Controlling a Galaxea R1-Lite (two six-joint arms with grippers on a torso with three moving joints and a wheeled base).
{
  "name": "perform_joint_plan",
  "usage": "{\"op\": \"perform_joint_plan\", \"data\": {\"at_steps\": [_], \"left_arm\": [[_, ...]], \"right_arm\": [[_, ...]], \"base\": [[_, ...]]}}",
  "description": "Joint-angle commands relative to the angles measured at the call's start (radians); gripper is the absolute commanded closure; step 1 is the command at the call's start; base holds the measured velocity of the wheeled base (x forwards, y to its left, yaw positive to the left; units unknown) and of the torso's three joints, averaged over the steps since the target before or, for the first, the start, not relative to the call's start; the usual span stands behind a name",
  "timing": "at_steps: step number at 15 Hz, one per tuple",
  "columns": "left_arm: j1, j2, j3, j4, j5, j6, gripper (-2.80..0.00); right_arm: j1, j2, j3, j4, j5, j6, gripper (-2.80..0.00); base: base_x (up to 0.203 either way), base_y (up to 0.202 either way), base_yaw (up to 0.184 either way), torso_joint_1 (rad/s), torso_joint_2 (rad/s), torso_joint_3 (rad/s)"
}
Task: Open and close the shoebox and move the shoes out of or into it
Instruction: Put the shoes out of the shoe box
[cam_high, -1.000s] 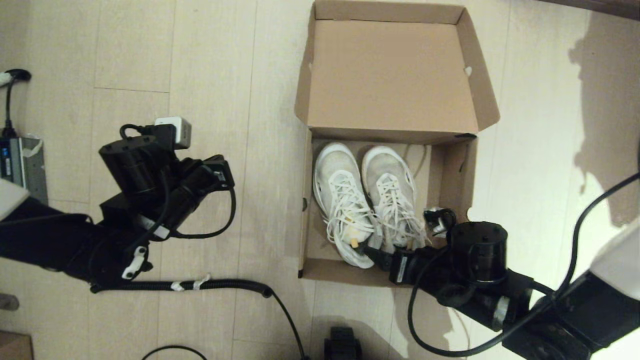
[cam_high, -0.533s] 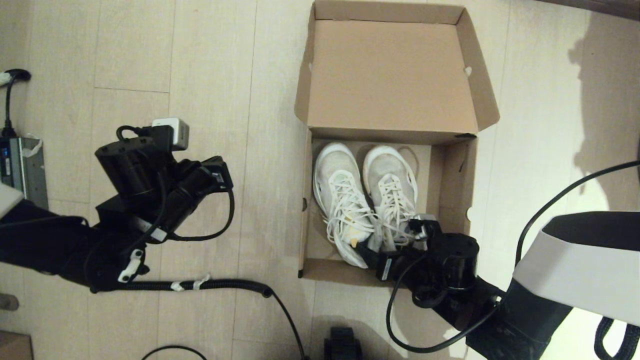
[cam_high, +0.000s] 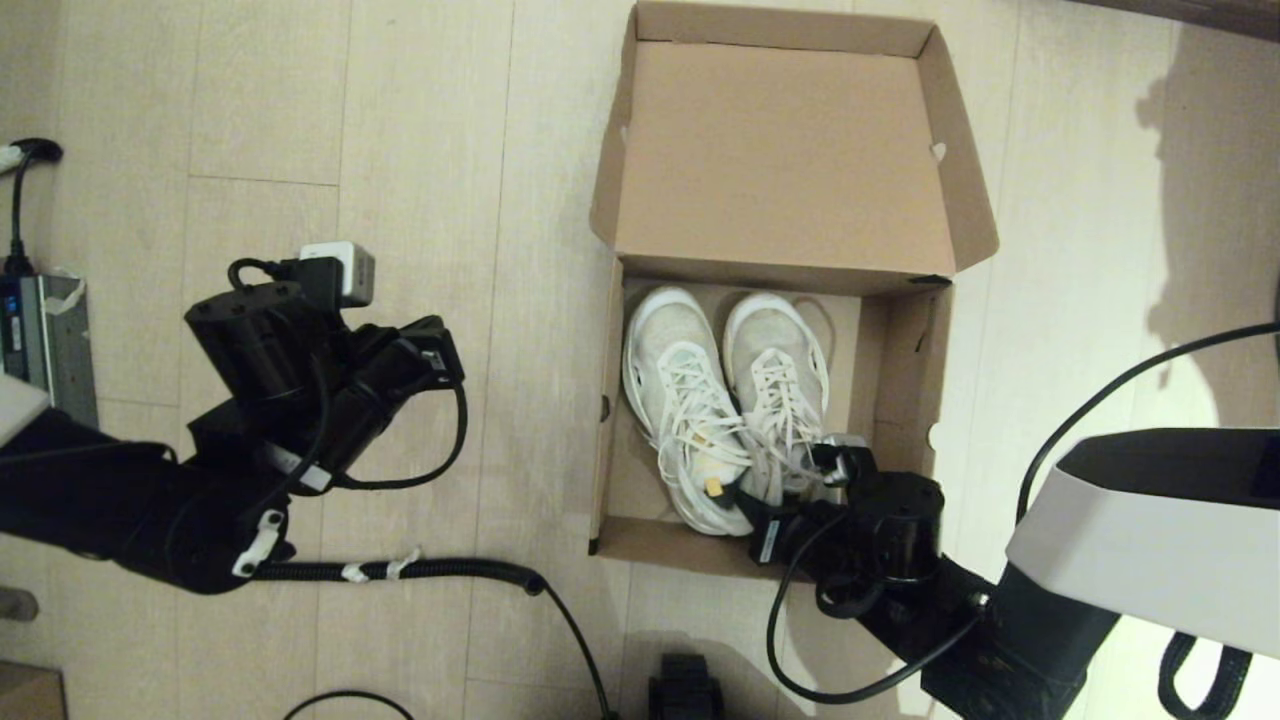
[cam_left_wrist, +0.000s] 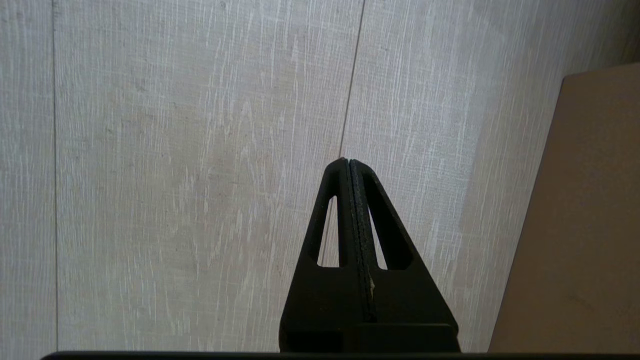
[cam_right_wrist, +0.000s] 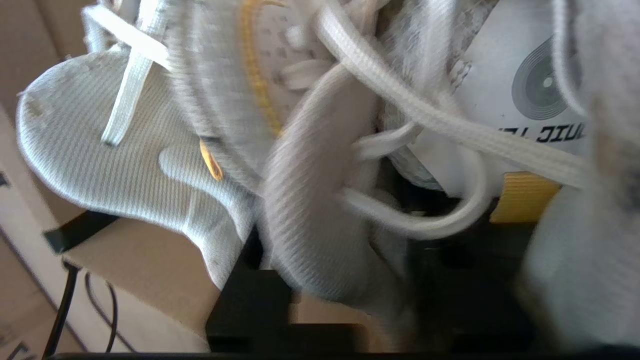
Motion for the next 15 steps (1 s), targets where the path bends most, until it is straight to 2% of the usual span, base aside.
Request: {"op": "perform_joint_plan", "data": {"at_steps": [1,6,15], "left_arm": [[0.0,-0.001,0.004,-0.008,0.002,-0.001,0.0],[0.003,0.004,0.018,-0.022,0.005,-0.003,0.0],[0.001,-0.01,0.045,-0.042,0.005,-0.003,0.0]], "right_arm": [[0.001,0.01,-0.015,-0.008,-0.018,0.002,0.0],[0.0,-0.092,-0.002,0.007,-0.021,0.002,0.0],[0.007,-0.429,0.013,0.364,-0.01,0.006,0.0]], "base": [[0.0,0.0,0.0,0.0,0.0,0.0],[0.0,0.0,0.0,0.0,0.0,0.0],[0.0,0.0,0.0,0.0,0.0,0.0]]}}
